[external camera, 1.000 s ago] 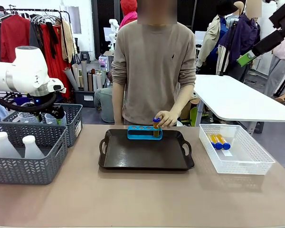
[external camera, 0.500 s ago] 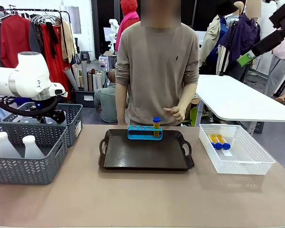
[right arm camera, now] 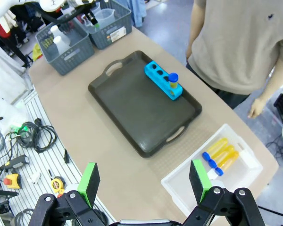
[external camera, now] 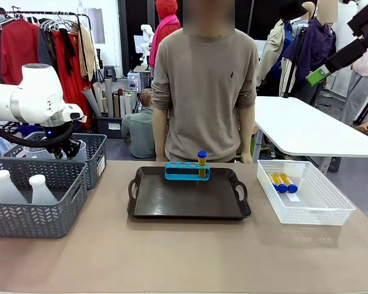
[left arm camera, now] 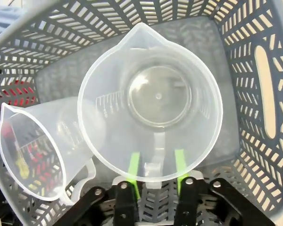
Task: Prepare the laboratory tools.
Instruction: Pick up one Large Measuring Cup and place it on the Handle tray.
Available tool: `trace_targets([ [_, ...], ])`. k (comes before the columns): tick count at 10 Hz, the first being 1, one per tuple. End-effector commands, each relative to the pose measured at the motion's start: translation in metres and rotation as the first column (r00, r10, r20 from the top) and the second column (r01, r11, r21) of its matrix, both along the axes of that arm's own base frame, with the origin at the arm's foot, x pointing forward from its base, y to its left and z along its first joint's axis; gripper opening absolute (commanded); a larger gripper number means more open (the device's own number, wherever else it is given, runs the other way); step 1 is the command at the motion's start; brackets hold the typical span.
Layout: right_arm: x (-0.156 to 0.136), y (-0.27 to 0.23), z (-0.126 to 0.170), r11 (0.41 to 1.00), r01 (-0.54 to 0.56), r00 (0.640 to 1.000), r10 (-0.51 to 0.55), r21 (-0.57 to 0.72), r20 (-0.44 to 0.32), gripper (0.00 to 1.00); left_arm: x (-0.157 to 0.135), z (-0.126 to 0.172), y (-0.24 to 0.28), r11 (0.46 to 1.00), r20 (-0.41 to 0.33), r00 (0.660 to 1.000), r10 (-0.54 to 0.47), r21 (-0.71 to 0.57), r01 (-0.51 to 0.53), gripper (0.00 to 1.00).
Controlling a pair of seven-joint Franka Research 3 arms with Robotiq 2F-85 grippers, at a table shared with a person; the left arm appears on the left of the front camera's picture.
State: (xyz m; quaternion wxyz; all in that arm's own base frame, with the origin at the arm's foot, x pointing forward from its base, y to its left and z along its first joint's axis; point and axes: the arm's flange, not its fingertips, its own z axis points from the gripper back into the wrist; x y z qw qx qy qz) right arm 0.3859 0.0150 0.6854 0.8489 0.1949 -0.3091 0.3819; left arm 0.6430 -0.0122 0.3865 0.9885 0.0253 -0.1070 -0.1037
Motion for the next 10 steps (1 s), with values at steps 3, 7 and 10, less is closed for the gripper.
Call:
trace_targets([
  [3, 0.0, 0.001, 0.002, 1.0, 0.003, 1.0, -0.003, 0.011, -0.002, 1.0, -0.003, 0.006, 0.005, 1.0, -0.009, 1.0, -0.004, 0.021, 0.004, 0.0],
  [7, 0.0, 0.001, 0.002, 1.0, 0.003, 1.0, -0.003, 0.011, -0.002, 1.0, -0.016, 0.026, 0.002, 0.999, 0.003, 1.0, -0.03, 0.036, 0.03, 0.0],
  [10, 0.0, 0.001, 0.002, 1.0, 0.003, 1.0, -0.003, 0.011, -0.002, 1.0, -0.041, 0.086, -0.007, 0.996, 0.021, 0.997, -0.075, 0.056, 0.073, 0.0],
])
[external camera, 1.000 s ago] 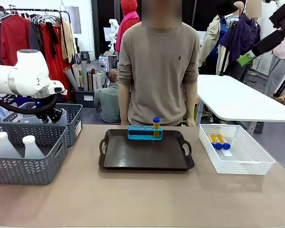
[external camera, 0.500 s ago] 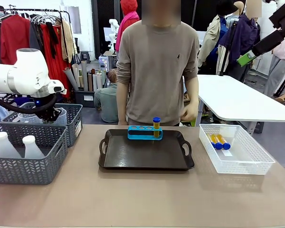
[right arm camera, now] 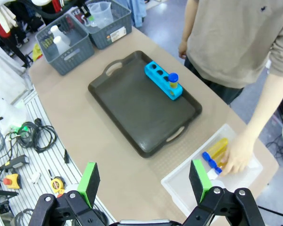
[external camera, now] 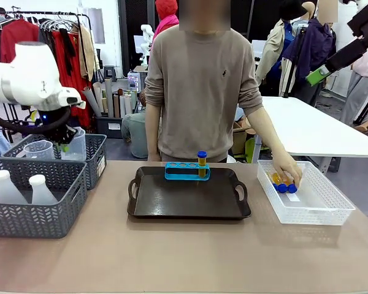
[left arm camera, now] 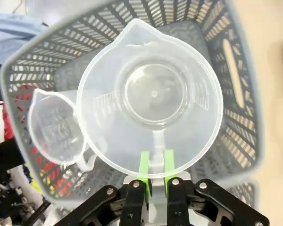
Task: Prepare the laboratory tools.
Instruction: Pick up one Large Measuring Cup and place it on the Handle tray.
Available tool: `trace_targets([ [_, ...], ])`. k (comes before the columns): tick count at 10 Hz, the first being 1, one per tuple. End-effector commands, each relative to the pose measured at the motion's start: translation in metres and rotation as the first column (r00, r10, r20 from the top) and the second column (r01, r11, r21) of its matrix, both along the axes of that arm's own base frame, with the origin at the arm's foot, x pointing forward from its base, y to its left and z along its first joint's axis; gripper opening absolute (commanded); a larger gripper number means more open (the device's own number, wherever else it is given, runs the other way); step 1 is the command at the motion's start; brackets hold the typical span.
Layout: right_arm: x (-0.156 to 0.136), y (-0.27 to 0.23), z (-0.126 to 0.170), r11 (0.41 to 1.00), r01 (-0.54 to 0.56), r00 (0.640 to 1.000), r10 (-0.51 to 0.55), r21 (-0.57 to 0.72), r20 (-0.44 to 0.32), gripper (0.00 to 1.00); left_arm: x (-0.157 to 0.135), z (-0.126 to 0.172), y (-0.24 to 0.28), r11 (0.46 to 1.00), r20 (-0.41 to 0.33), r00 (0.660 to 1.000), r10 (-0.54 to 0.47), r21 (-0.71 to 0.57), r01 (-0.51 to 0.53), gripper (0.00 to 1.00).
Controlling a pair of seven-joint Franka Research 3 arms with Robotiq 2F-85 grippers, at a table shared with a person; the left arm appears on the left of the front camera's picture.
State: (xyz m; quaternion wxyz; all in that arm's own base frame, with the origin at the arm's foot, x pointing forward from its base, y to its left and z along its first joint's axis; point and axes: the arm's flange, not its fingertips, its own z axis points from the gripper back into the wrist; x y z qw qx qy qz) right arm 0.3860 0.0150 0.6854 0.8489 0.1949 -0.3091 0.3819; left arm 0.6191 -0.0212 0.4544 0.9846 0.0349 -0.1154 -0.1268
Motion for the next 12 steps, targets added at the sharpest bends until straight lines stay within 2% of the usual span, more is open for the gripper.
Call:
trace_targets([
  [1, 0.0, 0.001, 0.002, 1.0, 0.003, 1.0, -0.003, 0.011, -0.002, 1.0, -0.029, 0.043, 0.001, 0.997, 0.042, 0.998, -0.042, 0.06, 0.039, 0.0],
  [3, 0.0, 0.001, 0.002, 1.0, 0.003, 1.0, -0.003, 0.011, -0.002, 1.0, -0.056, 0.089, -0.004, 0.991, 0.048, 0.992, -0.114, 0.069, 0.11, 0.0],
  [4, 0.0, 0.001, 0.002, 1.0, 0.003, 1.0, -0.003, 0.011, -0.002, 1.0, -0.072, 0.113, -0.008, 0.986, 0.073, 0.985, -0.155, 0.069, 0.15, 0.0],
  [5, 0.0, 0.001, 0.002, 1.0, 0.003, 1.0, -0.003, 0.011, -0.002, 1.0, -0.083, 0.13, -0.01, 0.978, 0.057, 0.978, -0.201, 0.058, 0.198, 0.0],
  [7, 0.0, 0.001, 0.002, 1.0, 0.003, 1.0, -0.003, 0.011, -0.002, 1.0, -0.104, 0.156, -0.009, 0.975, 0.09, 0.971, -0.223, 0.035, 0.221, 0.0],
  [8, 0.0, 0.001, 0.002, 1.0, 0.003, 1.0, -0.003, 0.011, -0.002, 1.0, -0.084, 0.146, -0.017, 0.982, 0.075, 0.981, -0.178, 0.074, 0.172, 0.0],
  [12, 0.0, 0.001, 0.002, 1.0, 0.003, 1.0, -0.003, 0.011, -0.002, 1.0, -0.089, 0.148, -0.018, 0.98, 0.068, 0.978, -0.195, 0.065, 0.191, 0.0],
])
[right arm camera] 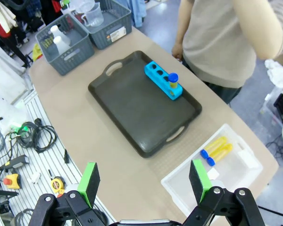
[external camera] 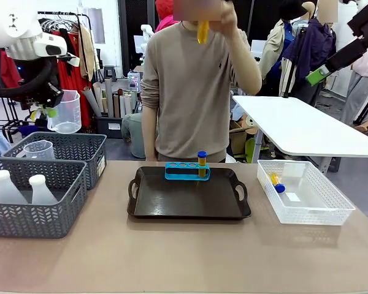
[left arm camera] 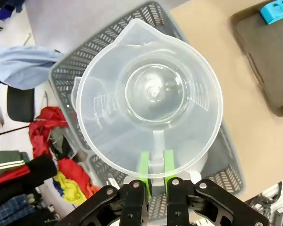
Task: Prepare the laboratory tools.
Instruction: Pick up one Large Measuring Cup and place it on the Handle tray.
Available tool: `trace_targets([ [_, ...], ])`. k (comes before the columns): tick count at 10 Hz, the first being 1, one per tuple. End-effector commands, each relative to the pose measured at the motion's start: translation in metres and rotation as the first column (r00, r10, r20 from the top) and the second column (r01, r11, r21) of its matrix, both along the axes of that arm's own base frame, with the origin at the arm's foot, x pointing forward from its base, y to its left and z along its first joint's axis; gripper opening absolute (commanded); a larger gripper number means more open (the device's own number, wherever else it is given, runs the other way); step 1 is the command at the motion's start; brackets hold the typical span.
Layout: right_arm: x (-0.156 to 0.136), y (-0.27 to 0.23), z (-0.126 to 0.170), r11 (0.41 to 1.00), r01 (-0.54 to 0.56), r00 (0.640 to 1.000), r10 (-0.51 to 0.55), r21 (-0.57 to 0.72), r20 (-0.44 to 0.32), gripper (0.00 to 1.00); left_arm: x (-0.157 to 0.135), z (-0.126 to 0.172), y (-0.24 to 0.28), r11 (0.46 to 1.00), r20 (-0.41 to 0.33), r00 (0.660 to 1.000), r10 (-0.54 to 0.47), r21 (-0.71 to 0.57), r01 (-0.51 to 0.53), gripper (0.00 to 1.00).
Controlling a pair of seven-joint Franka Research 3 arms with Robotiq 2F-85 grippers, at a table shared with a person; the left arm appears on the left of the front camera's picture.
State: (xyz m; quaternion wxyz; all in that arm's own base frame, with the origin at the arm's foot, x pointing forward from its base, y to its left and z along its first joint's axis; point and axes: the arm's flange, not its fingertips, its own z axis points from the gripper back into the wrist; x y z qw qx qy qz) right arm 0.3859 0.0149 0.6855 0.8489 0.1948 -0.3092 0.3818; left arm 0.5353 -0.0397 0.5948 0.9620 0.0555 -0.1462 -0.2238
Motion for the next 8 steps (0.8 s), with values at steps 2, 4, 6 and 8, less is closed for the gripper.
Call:
trace_targets([
  [2, 0.0, 0.001, 0.002, 1.0, 0.003, 1.0, -0.003, 0.011, -0.002, 1.0, -0.036, 0.042, -0.01, 0.974, 0.027, 0.975, -0.219, -0.061, 0.22, 0.0],
  [4, 0.0, 0.001, 0.002, 1.0, 0.003, 1.0, -0.003, 0.011, -0.002, 1.0, -0.069, 0.086, -0.033, 0.933, 0.03, 0.94, -0.341, -0.11, 0.342, 0.0],
  [6, 0.0, 0.001, 0.002, 1.0, 0.003, 1.0, -0.003, 0.011, -0.002, 1.0, -0.098, 0.124, -0.056, 0.877, 0.028, 0.882, -0.471, -0.093, 0.471, 0.0],
  [8, 0.0, 0.001, 0.002, 1.0, 0.003, 1.0, -0.003, 0.011, -0.002, 1.0, -0.117, 0.154, -0.068, 0.814, 0.053, 0.812, -0.581, 0.008, 0.581, 0.0],
])
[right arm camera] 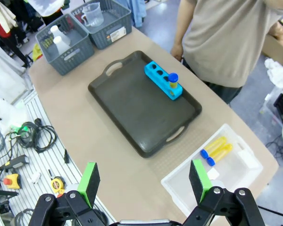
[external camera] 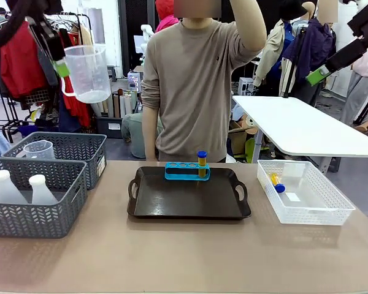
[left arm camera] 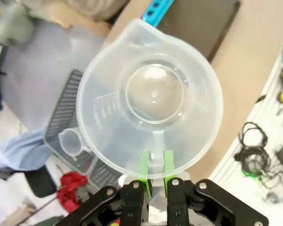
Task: Prepare the laboratory tools.
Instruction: Pick up one Large Measuring Cup and place it on the Handle tray.
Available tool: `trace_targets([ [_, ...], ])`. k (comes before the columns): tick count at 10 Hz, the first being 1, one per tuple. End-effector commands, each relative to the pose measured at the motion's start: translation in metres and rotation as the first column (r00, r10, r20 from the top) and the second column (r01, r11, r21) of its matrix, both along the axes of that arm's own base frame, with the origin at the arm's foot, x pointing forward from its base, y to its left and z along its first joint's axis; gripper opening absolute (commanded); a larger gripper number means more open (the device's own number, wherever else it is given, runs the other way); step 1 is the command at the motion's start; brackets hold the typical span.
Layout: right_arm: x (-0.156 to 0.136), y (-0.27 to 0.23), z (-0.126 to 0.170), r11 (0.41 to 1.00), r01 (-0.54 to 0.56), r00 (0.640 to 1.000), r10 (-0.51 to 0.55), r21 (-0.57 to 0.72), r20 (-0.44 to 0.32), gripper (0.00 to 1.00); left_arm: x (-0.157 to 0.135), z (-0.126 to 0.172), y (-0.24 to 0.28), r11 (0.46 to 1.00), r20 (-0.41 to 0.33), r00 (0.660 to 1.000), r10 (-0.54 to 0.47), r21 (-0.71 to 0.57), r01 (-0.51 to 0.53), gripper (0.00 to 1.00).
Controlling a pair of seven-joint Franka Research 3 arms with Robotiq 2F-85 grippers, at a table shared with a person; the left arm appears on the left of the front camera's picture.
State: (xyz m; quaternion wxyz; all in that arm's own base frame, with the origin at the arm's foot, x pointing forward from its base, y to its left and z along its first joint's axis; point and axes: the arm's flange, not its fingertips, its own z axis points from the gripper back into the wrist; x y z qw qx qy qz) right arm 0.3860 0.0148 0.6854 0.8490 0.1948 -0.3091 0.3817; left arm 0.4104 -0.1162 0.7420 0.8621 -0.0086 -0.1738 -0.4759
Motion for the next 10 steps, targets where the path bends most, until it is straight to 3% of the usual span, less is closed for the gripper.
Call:
trace_targets([
  [1, 0.0, 0.001, 0.002, 1.0, 0.003, 1.0, -0.003, 0.011, -0.002, 1.0, 0.004, 0.014, 0.006, 0.995, 0.05, 0.995, -0.09, 0.037, 0.088, 0.0],
  [3, 0.0, 0.001, 0.002, 1.0, 0.003, 1.0, -0.003, 0.011, -0.002, 1.0, 0.006, 0.015, 0.005, 0.995, 0.047, 0.994, -0.1, 0.03, 0.099, 0.0],
  [6, 0.0, 0.001, 0.002, 1.0, 0.003, 1.0, -0.003, 0.011, -0.002, 1.0, 0.024, -0.011, -0.008, 0.992, 0.002, 0.992, -0.129, -0.003, 0.129, 0.0],
  [10, 0.0, 0.001, 0.002, 1.0, 0.003, 1.0, -0.003, 0.011, -0.002, 1.0, 0.058, -0.08, -0.072, 0.971, -0.128, 0.963, -0.237, -0.011, 0.237, 0.0],
])
